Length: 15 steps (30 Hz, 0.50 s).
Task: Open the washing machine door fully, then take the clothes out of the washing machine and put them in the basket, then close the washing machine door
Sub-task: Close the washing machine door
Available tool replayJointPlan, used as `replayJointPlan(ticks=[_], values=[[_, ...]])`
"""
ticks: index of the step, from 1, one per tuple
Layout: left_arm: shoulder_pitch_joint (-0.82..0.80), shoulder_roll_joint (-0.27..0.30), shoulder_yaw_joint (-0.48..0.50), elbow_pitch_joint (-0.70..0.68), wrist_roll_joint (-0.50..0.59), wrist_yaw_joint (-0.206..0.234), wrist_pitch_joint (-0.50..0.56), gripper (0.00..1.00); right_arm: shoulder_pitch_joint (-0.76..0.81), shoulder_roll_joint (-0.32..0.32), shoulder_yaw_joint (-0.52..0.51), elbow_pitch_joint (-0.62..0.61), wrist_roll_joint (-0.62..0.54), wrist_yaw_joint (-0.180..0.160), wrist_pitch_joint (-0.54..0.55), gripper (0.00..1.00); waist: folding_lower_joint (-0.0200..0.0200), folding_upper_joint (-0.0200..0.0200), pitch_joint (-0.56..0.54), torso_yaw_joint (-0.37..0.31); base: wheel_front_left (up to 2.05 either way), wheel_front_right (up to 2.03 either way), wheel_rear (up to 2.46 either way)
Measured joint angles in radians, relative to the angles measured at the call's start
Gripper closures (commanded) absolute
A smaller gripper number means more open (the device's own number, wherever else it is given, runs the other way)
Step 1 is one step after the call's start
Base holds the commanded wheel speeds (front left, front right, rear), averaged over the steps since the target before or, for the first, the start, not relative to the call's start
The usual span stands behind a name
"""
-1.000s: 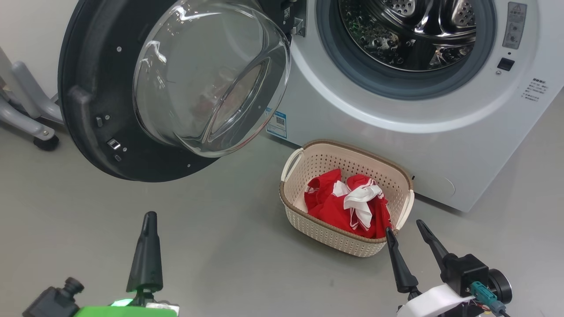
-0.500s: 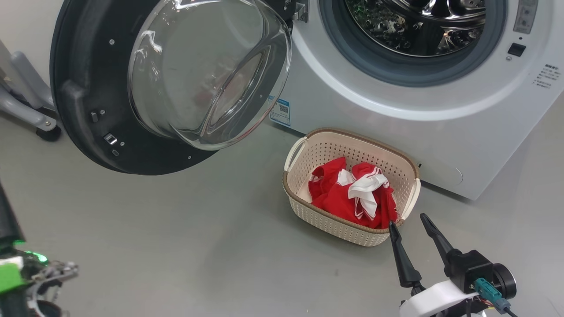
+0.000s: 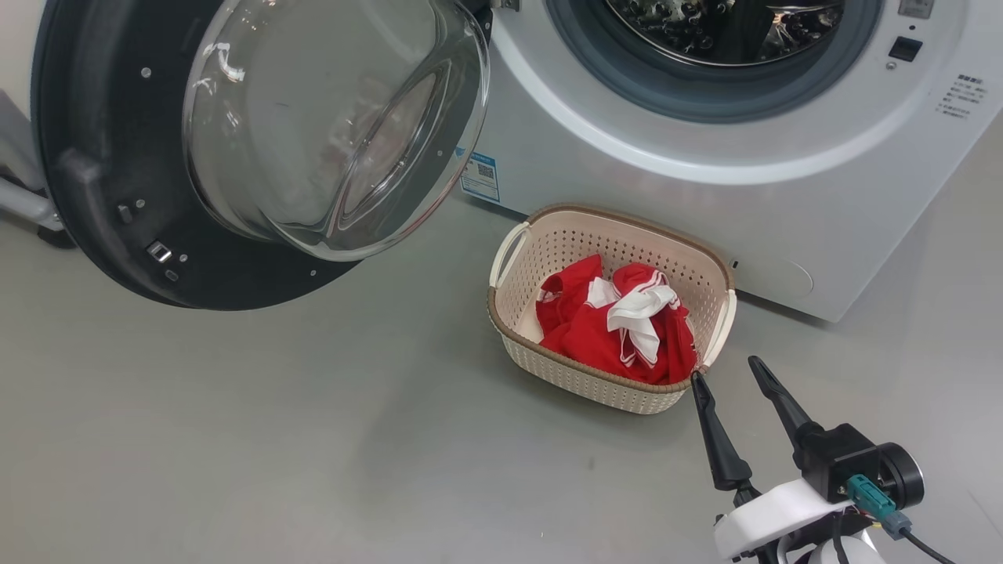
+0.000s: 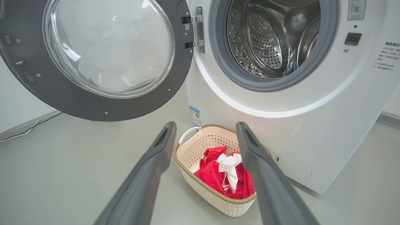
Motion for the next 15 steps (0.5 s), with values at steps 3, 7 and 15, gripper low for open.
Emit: replayJointPlan(ticks=[3,7,15], values=[[-0.049,0.033,0.008,0.06,-0.032,0.015,0.034,1.0,-0.005,-0.008,-0.001,-0.005,0.0,0.0,0.004,0.0,0.0,0.0,0.011,-0.011,0.0,0.0,0.0],[-0.093,0.07,0.005,0.142,-0.065,0.023,0.076,1.0,-0.011,-0.014,0.0,-0.008,-0.008,0.002,0.007,0.0,0.0,0.0,0.026,-0.027,0.0,0.0,0.0],[-0.149,0.142,-0.039,0.259,-0.068,0.031,0.154,1.0,-0.043,-0.019,0.005,-0.018,-0.009,0.012,0.016,0.0,0.0,0.0,0.054,-0.069,0.0,0.0,0.0]])
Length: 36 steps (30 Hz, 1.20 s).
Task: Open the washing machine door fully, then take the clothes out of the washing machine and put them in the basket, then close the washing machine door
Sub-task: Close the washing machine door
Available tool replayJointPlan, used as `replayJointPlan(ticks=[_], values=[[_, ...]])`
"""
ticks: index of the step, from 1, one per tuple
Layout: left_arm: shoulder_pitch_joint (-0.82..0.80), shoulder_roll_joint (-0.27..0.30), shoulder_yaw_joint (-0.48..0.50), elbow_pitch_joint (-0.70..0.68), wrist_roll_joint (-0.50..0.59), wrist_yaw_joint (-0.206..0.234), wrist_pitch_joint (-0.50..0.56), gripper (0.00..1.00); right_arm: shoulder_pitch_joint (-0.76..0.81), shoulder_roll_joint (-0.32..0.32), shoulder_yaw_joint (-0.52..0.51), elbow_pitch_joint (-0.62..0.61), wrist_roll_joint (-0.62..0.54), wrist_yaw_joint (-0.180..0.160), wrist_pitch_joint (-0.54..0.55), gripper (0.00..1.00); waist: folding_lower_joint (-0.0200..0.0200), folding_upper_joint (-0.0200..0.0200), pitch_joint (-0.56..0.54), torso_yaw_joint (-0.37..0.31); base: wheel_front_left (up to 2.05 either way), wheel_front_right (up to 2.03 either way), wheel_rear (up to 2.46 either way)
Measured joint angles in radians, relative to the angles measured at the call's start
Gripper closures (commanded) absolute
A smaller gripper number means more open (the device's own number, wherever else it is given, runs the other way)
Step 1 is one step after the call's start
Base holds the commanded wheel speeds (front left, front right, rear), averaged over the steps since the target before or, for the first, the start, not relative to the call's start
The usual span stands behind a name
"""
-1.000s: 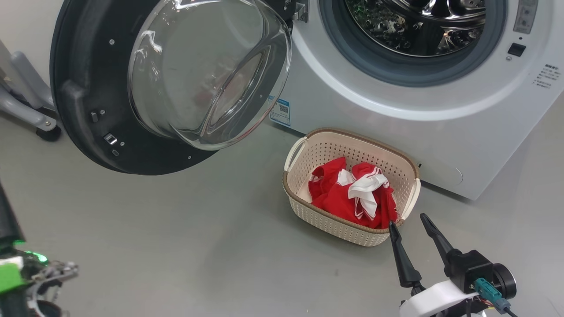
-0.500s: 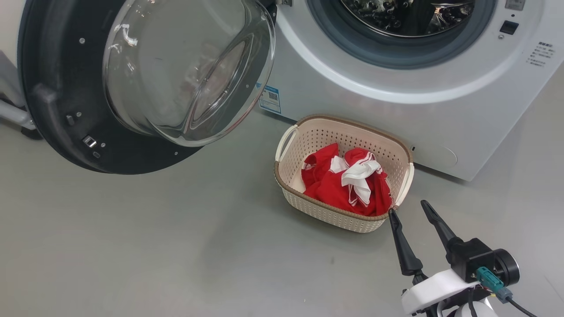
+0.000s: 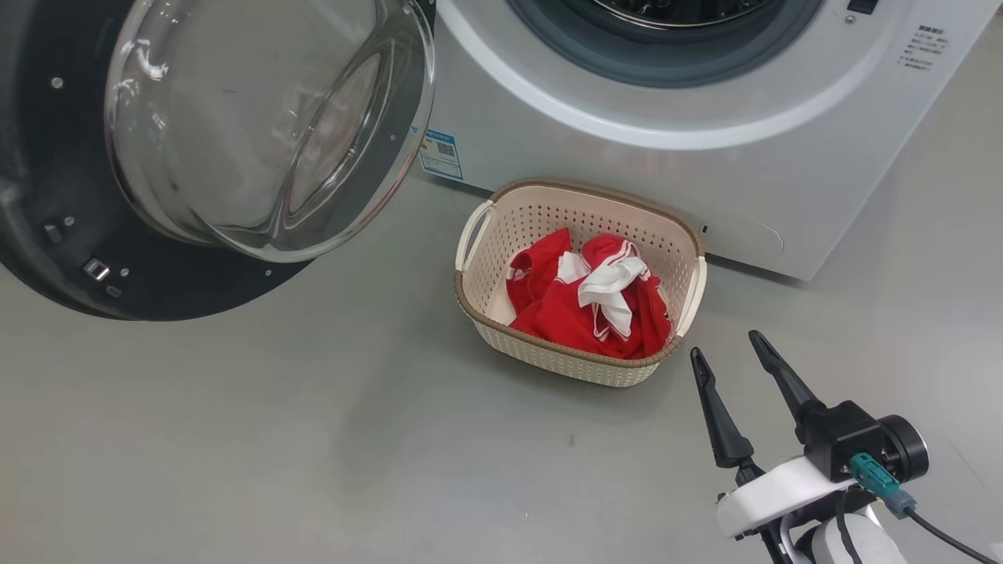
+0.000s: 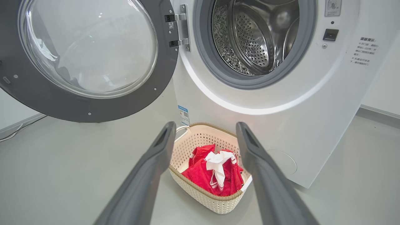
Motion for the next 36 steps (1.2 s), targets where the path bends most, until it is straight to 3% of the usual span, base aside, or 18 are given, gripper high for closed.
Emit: replayJointPlan(ticks=[17,36], values=[[-0.069,0.029,-0.066,0.172,0.0,0.0,0.069,1.0,-0.025,-0.026,-0.018,-0.02,-0.006,0.005,0.012,0.0,0.0,0.0,0.064,-0.092,0.0,0.0,0.0],[-0.142,0.032,-0.098,0.27,-0.009,0.0,0.114,1.0,-0.042,-0.041,-0.023,-0.029,-0.006,0.006,0.018,0.0,0.0,0.0,0.094,-0.1,0.0,0.0,0.0]])
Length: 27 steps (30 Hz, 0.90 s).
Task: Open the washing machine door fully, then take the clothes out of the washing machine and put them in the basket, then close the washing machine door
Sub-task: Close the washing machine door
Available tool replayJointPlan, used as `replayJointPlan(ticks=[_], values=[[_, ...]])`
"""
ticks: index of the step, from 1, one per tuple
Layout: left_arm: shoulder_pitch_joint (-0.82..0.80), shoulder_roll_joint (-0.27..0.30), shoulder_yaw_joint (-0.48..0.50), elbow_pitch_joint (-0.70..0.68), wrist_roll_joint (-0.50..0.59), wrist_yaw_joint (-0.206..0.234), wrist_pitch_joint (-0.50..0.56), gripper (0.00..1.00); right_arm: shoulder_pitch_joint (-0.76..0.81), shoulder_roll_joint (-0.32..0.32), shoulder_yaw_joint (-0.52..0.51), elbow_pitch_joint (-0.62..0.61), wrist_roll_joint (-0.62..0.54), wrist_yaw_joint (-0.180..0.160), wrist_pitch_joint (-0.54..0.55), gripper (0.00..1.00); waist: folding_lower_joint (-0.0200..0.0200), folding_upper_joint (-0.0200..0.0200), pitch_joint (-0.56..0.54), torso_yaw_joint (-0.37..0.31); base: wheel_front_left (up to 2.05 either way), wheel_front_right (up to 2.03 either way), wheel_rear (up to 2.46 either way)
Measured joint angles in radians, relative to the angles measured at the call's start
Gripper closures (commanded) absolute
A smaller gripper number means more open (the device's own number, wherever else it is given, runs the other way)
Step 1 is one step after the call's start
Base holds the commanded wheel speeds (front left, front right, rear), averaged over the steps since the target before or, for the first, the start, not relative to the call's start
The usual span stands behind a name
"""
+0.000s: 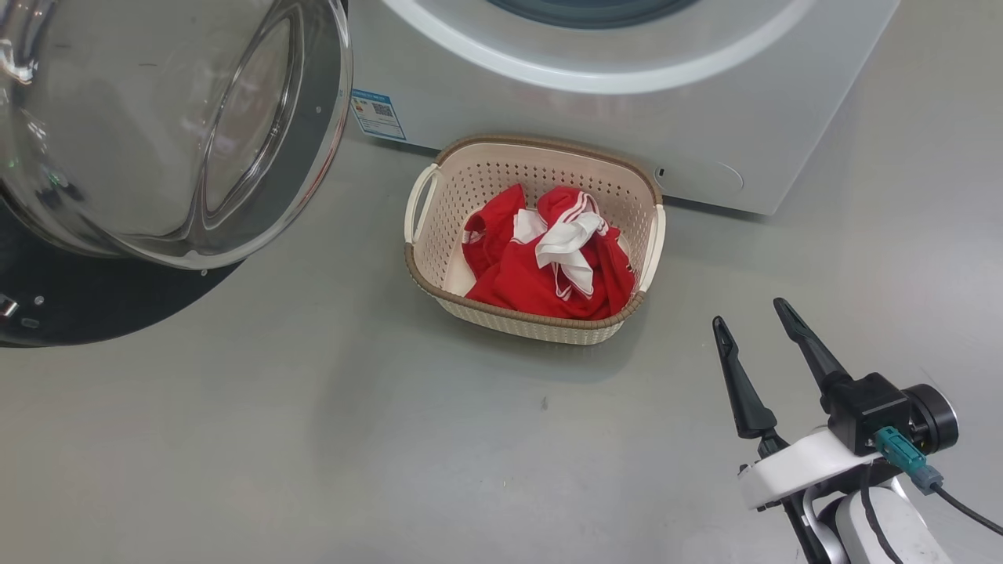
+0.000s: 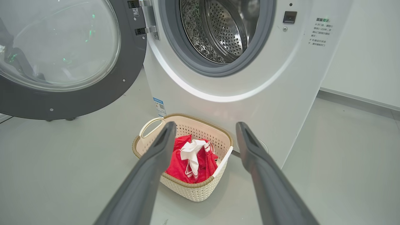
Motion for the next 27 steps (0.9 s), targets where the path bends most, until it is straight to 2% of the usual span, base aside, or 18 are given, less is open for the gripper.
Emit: replayJointPlan(ticks=[5,13,27], values=[[-0.002,0.0,-0.002,0.002,-0.023,-0.004,0.042,1.0,0.0,-0.001,0.0,0.0,0.0,0.0,0.0,0.0,0.0,0.0,0.001,0.005,0.0,0.0,0.0],[-0.002,-0.004,-0.01,0.004,-0.062,-0.062,0.116,1.0,0.0,-0.005,0.001,0.001,0.0,0.003,0.0,0.0,0.0,0.0,-0.004,0.013,0.0,0.0,0.0],[0.005,-0.044,-0.05,-0.033,-0.171,-0.134,0.321,1.0,0.0,-0.002,0.004,0.001,0.0,0.003,0.0,0.0,0.0,0.0,-0.022,0.017,0.0,0.0,0.0]])
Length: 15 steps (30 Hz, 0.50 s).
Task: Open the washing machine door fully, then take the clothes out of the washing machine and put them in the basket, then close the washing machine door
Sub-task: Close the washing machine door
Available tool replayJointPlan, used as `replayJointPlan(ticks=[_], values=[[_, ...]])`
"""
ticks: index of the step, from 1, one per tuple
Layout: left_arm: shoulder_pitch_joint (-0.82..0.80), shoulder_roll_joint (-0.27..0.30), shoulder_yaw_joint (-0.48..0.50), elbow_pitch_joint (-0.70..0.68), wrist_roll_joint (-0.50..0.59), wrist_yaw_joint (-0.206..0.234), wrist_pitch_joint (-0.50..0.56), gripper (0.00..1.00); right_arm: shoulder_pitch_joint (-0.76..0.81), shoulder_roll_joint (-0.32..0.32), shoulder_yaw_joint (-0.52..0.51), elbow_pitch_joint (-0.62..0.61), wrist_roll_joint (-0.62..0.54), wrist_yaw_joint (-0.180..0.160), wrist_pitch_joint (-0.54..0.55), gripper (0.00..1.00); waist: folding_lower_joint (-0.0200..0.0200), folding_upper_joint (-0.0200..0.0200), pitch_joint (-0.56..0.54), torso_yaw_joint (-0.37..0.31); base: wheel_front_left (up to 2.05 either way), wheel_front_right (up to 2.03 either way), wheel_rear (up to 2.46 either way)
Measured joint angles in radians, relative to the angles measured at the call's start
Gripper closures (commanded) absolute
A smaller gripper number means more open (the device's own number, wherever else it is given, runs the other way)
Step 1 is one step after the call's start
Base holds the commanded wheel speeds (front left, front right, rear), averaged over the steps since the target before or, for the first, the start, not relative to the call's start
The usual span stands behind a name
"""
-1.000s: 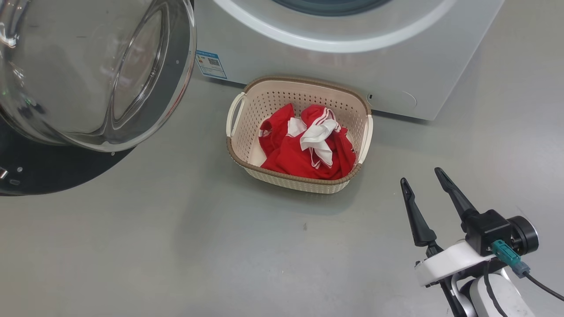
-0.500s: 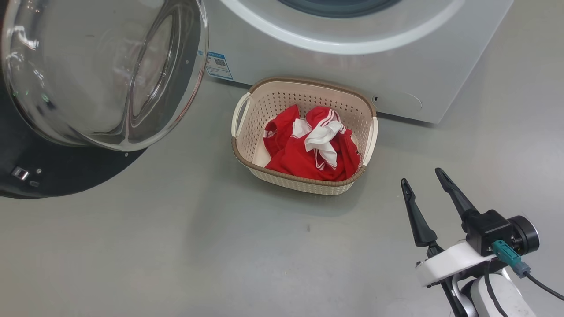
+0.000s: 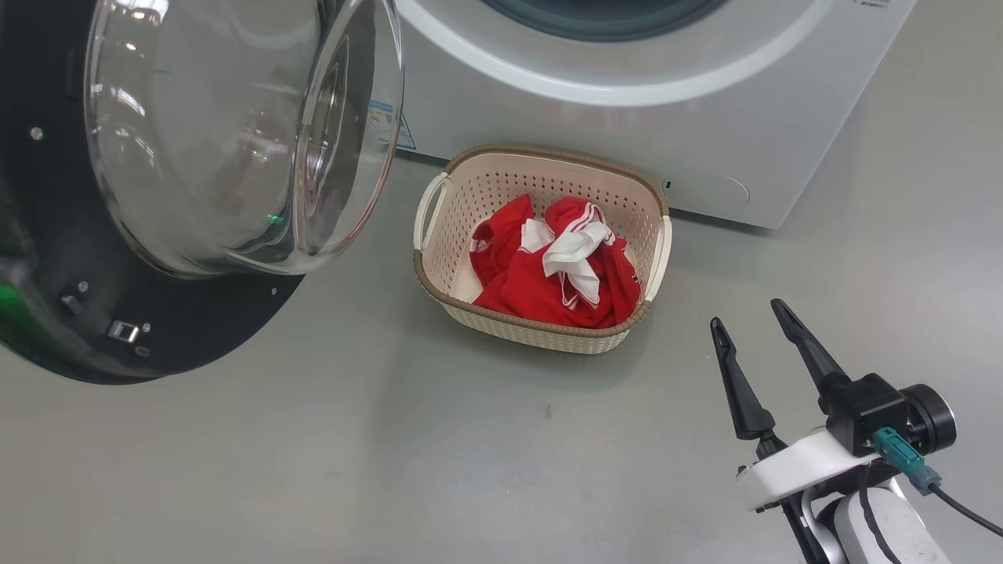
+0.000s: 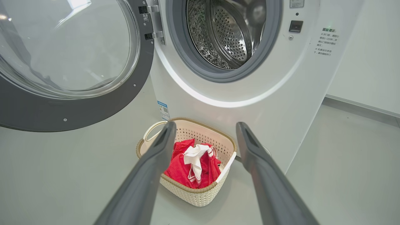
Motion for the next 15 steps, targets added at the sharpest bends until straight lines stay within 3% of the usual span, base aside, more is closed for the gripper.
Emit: replayJointPlan(ticks=[15], values=[[0.061,-0.006,-0.049,-0.092,-0.034,-0.053,0.176,1.0,0.0,0.015,0.01,0.004,0.0,-0.004,0.0,0.0,0.0,0.0,-0.008,-0.025,0.0,0.0,0.0]])
